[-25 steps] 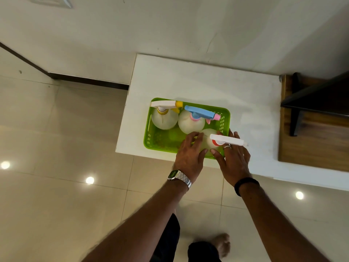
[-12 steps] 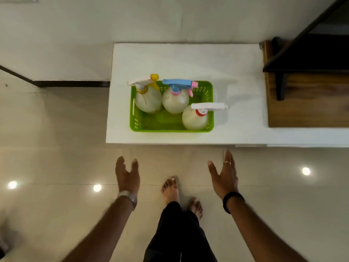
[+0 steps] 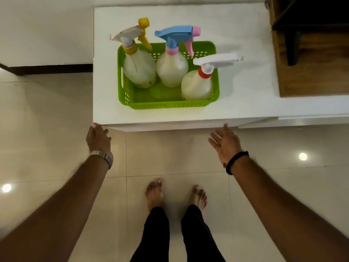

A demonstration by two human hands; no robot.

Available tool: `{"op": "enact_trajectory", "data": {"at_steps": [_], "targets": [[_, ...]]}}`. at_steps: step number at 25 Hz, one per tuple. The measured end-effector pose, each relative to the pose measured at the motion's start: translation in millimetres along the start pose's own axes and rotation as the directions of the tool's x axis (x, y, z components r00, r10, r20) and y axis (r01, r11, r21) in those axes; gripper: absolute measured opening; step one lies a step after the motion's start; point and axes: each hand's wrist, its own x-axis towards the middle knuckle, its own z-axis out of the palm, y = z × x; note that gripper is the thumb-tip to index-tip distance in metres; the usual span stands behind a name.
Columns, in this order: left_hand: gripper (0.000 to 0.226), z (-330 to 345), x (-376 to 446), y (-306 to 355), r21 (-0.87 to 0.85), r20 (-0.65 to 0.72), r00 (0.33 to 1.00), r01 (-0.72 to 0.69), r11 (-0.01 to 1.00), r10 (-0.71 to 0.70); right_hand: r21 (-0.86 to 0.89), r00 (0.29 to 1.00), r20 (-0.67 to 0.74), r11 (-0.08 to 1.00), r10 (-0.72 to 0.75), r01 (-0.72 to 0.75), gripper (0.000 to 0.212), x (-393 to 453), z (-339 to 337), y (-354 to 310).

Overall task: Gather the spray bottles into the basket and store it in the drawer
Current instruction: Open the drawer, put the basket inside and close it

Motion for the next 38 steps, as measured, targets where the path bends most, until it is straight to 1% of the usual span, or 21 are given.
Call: {"op": "enact_trajectory", "data": {"at_steps": [2,3,5,6,8,9,10,11,12,13,14,15,16,17,19,21,24,27,29,32,38], "targets": [[0.036,8.6,-7.5,-9.2,0.111,-0.013,0.995,-0.092,0.990,0.094,-0.002,0.999,-0.027,1.000,-0.025,0.025,0.053,3.0,2.5,3.0],[0.039,6.8,-4.3,-13.7,0.148,-0.066,0.988,-0.132,0.980,0.143,-0.004,0.999,-0.037,1.000,-0.031,0.031,0.053,1.2,3.2,4.9],[0.043,0.5,2.0,-11.4,0.242,-0.158,0.967,-0.159,0.957,0.201,-0.027,0.997,-0.058,0.998,-0.057,0.055,0.052,-4.9,6.7,12.6],[0.043,-1.5,0.0,-9.7,0.281,-0.164,0.961,-0.171,0.944,0.223,-0.072,0.993,-0.080,0.994,-0.092,0.086,0.052,-9.5,7.9,16.7],[0.044,-5.2,-11.3,-10.9,0.335,-0.111,0.970,-0.167,0.927,0.214,-0.285,0.957,-0.157,0.939,-0.242,0.191,0.052,-20.2,7.7,23.0],[0.043,-7.6,-20.9,-14.6,0.368,-0.082,0.973,-0.171,0.914,0.215,-0.417,0.915,-0.190,0.873,-0.356,0.253,0.051,-26.8,5.0,25.3],[0.043,-11.5,-35.0,-19.7,0.416,-0.057,0.961,-0.223,0.881,0.271,-0.533,0.856,-0.184,0.781,-0.482,0.325,0.049,-33.9,1.3,28.1],[0.050,-14.3,-55.3,-25.5,0.484,-0.002,0.923,-0.336,0.808,0.386,-0.638,0.784,-0.125,0.654,-0.607,0.405,0.046,-40.8,-3.6,31.2],[0.060,-16.3,-77.7,-34.9,0.552,0.114,0.848,-0.487,0.677,0.517,-0.731,0.707,-0.018,0.492,-0.707,0.473,0.043,-46.1,-7.5,34.1],[0.068,-16.4,-97.6,-47.0,0.591,0.286,0.746,-0.631,0.502,0.601,-0.803,0.643,0.120,0.307,-0.756,0.511,0.042,-49.5,-10.3,36.1],[0.073,-13.8,-111.8,-58.0,0.583,0.464,0.651,-0.735,0.346,0.600,-0.840,0.604,0.271,0.121,-0.750,0.529,0.042,-48.7,-12.3,37.1],[0.074,-9.3,-118.2,-64.3,0.559,0.609,0.582,-0.797,0.228,0.539,-0.841,0.587,0.415,-0.046,-0.695,0.540,0.043,-45.2,-12.5,35.7],[0.073,-2.8,-117.7,-65.4,0.533,0.708,0.528,-0.835,0.136,0.469,-0.822,0.592,0.521,-0.176,-0.615,0.542,0.046,-39.3,-12.0,32.4],[0.071,4.8,-112.5,-61.8,0.519,0.769,0.495,-0.853,0.056,0.405,-0.805,0.621,0.583,-0.268,-0.525,0.529,0.051,-32.9,-10.7,27.9],[0.069,18.2,-98.5,-49.6,0.517,0.826,0.474,-0.853,-0.074,0.305,-0.790,0.704,0.606,-0.381,-0.370,0.479,0.062,-23.1,-8.6,20.9],[0.068,23.9,-91.5,-40.8,0.524,0.841,0.483,-0.838,-0.152,0.243,-0.784,0.737,0.597,-0.427,-0.318,0.450,0.069,-20.4,-9.5,21.1],[0.077,18.5,-105.9,-46.9,0.548,0.836,0.521,-0.812,-0.204,0.171,-0.781,0.760,0.587,-0.445,-0.279,0.439,0.076,-30.3,-15.0,27.5],[0.088,11.8,-123.7,-59.4,0.593,0.803,0.591,-0.778,-0.207,0.079,-0.783,0.804,0.557,-0.451,-0.205,0.427,0.080,-41.9,-25.1,37.3],[0.095,3.6,-133.1,-68.4,0.609,0.784,0.620,-0.767,-0.204,0.010,-0.793,0.830,0.532,-0.445,-0.170,0.416,0.082,-51.3,-36.3,48.7],[0.101,-16.3,-149.5,-86.4,0.604,0.782,0.621,-0.775,-0.182,-0.051,-0.801,0.855,0.504,-0.436,-0.124,0.409,0.087,-67.7,-57.1,72.2],[0.102,-58.0,-179.7,-127.8,0.597,0.785,0.610,-0.791,-0.135,-0.107,-0.815,0.866,0.492,-0.396,-0.089,0.422,0.088,-102.3,-97.0,117.1]]}}
